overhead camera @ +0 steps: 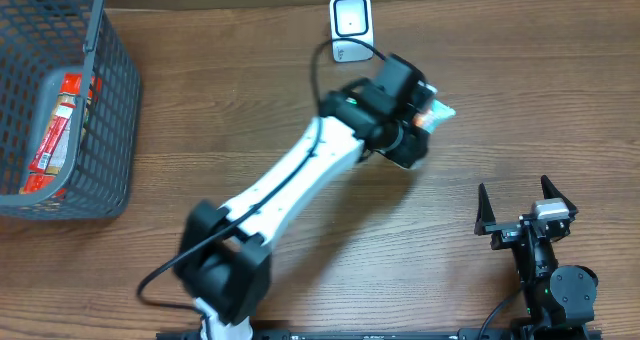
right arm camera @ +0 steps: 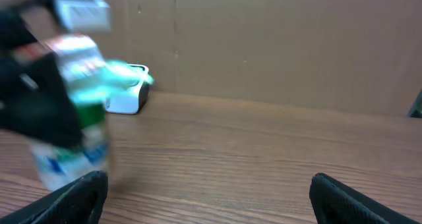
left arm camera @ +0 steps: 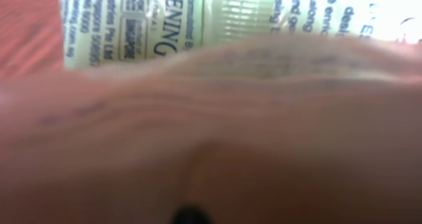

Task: Scan the item barcode
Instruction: 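Carry the packets to the table centre and lower them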

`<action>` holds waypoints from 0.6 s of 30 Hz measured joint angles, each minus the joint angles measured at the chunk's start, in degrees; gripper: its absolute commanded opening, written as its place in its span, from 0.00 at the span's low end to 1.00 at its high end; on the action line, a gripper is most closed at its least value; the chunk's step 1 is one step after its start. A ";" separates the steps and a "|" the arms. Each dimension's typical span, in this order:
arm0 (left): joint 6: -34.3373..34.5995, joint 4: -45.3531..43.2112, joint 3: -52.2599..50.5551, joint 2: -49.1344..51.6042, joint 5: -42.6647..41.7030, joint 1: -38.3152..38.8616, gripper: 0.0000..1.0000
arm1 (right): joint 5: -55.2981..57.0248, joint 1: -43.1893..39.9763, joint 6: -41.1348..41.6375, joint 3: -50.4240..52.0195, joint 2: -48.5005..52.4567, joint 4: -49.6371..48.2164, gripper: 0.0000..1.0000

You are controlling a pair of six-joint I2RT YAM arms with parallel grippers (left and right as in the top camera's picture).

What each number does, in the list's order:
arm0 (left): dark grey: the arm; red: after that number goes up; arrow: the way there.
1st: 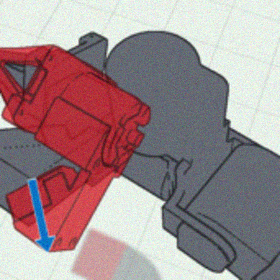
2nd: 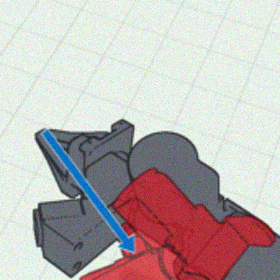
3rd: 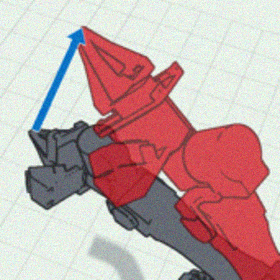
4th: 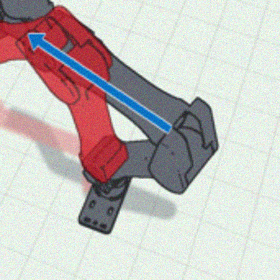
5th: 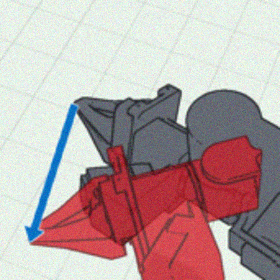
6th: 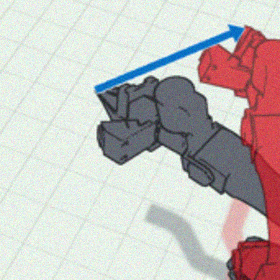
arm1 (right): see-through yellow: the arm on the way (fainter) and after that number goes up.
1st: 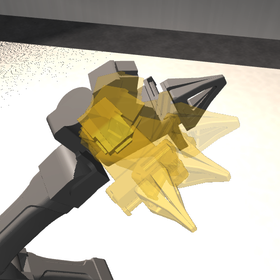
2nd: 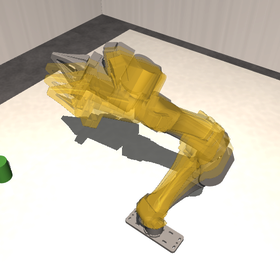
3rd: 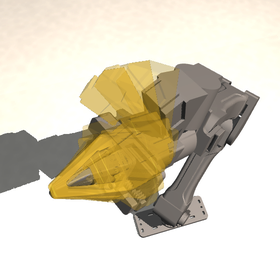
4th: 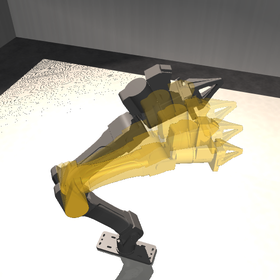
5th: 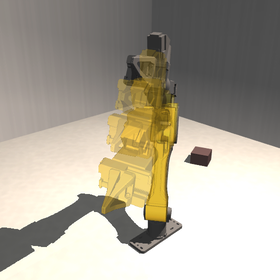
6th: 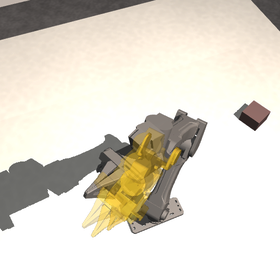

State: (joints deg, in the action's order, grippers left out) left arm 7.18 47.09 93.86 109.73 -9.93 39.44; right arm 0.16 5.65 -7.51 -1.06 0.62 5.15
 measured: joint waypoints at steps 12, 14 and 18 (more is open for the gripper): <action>2.99 -6.62 -0.04 7.78 -0.31 3.58 0.45 | 0.02 0.00 0.02 0.00 0.00 0.02 1.00; 3.17 -6.71 -0.04 8.68 -0.28 4.09 0.45 | 0.00 0.00 0.00 0.00 0.00 0.00 1.00; 3.23 -7.34 -0.07 9.77 -0.28 5.22 0.45 | 0.02 0.00 -0.02 0.00 0.00 0.00 1.00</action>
State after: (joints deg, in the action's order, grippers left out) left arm 10.41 39.75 93.80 119.50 -10.22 44.66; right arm 0.19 5.65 -7.53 -1.06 0.62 5.15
